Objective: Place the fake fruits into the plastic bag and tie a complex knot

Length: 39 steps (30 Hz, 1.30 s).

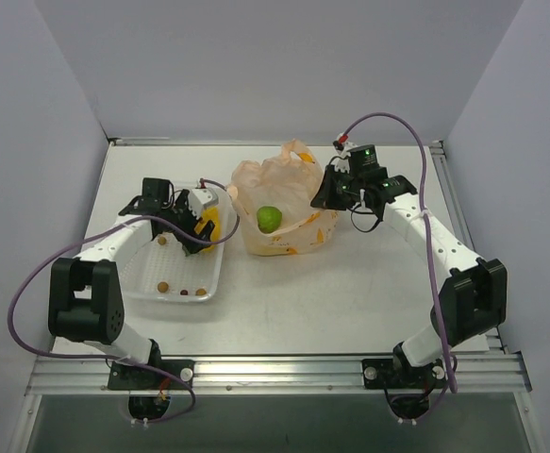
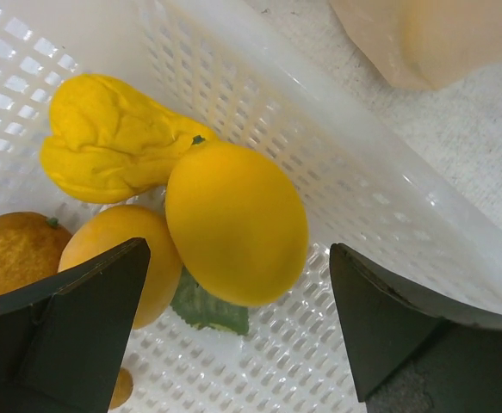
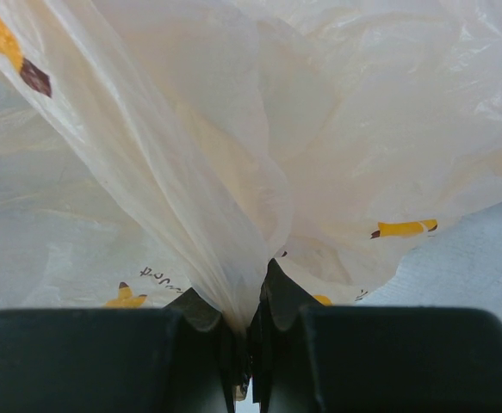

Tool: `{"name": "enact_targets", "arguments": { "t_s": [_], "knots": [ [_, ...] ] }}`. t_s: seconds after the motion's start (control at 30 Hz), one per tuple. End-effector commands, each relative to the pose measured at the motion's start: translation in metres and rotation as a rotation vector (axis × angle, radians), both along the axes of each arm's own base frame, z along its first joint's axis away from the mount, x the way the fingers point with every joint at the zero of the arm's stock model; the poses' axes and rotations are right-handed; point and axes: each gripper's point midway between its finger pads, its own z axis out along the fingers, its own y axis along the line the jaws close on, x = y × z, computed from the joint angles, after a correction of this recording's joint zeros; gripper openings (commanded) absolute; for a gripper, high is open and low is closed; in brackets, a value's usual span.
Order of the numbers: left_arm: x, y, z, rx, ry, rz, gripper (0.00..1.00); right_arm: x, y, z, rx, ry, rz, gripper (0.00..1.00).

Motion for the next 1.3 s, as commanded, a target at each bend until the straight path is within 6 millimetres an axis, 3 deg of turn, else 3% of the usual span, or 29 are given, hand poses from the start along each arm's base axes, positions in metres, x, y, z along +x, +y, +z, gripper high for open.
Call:
{"name": "enact_targets", "arguments": {
  "t_s": [0.0,0.17,0.27,0.4,0.43,0.5,0.53,0.6,0.73,0.77,0.8,0.87,0.9,0.97,1.0,1.03,1.07,1.1,1.13,1.2,1.23,1.27],
  "knots": [
    [0.023,-0.009,0.003,-0.034,-0.011,0.062,0.97,0.005,0.003,0.013,0.009,-0.029,0.002,0.00],
    [0.024,-0.003,-0.025,-0.010,0.063,0.127,0.98,0.007,0.001,0.012,0.003,-0.028,-0.003,0.00],
    [0.022,0.001,-0.032,0.014,0.061,0.129,0.97,0.006,0.001,0.011,0.000,-0.027,-0.001,0.00],
    [0.027,0.003,-0.022,0.018,0.040,0.147,0.81,0.007,0.001,0.011,-0.002,-0.027,0.001,0.00],
    [0.029,0.004,-0.014,0.007,0.032,0.159,0.73,0.007,0.000,0.010,-0.004,-0.025,0.000,0.00],
    [0.034,0.010,0.007,-0.015,-0.006,0.192,0.67,0.007,0.001,0.009,-0.009,-0.025,0.003,0.00],
    [0.037,0.011,0.025,-0.038,-0.035,0.211,0.61,0.008,0.000,0.010,-0.012,-0.030,0.002,0.00],
    [0.040,0.024,0.043,-0.078,-0.062,0.241,0.59,0.009,0.000,0.011,-0.011,-0.033,0.001,0.00],
    [0.055,0.057,0.101,-0.214,-0.149,0.346,0.51,0.011,0.000,0.014,-0.015,-0.044,0.008,0.00],
    [0.066,0.061,0.135,-0.266,-0.211,0.345,0.51,0.011,0.001,0.014,-0.019,-0.044,0.015,0.00],
    [0.073,0.058,0.157,-0.325,-0.239,0.360,0.51,0.010,0.002,0.013,-0.021,-0.042,0.018,0.00],
    [0.084,0.048,0.199,-0.407,-0.310,0.347,0.51,0.010,0.003,0.010,-0.028,-0.039,0.028,0.00],
    [0.091,0.033,0.241,-0.478,-0.378,0.322,0.51,0.009,0.006,0.009,-0.032,-0.041,0.038,0.00],
    [0.096,0.010,0.268,-0.526,-0.407,0.284,0.51,0.009,0.009,0.009,-0.041,-0.047,0.050,0.00],
    [0.097,-0.001,0.297,-0.556,-0.462,0.251,0.51,0.008,0.011,0.010,-0.043,-0.052,0.058,0.00],
    [0.091,-0.032,0.305,-0.609,-0.429,0.199,0.51,0.008,0.012,0.011,-0.044,-0.059,0.060,0.00],
    [0.088,-0.044,0.314,-0.635,-0.433,0.173,0.51,0.008,0.012,0.011,-0.046,-0.060,0.061,0.00],
    [0.077,-0.072,0.325,-0.675,-0.427,0.100,0.51,0.009,0.012,0.012,-0.047,-0.065,0.059,0.00],
    [0.072,-0.085,0.327,-0.681,-0.420,0.064,0.51,0.008,0.012,0.012,-0.049,-0.064,0.058,0.00],
    [0.059,-0.112,0.319,-0.663,-0.398,-0.012,0.52,0.009,0.012,0.015,-0.048,-0.075,0.054,0.00],
    [0.047,-0.136,0.303,-0.652,-0.352,-0.068,0.52,0.009,0.012,0.015,-0.046,-0.075,0.051,0.00],
    [0.040,-0.145,0.292,-0.645,-0.318,-0.084,0.52,0.010,0.011,0.015,-0.048,-0.077,0.048,0.00]
  ]
}}
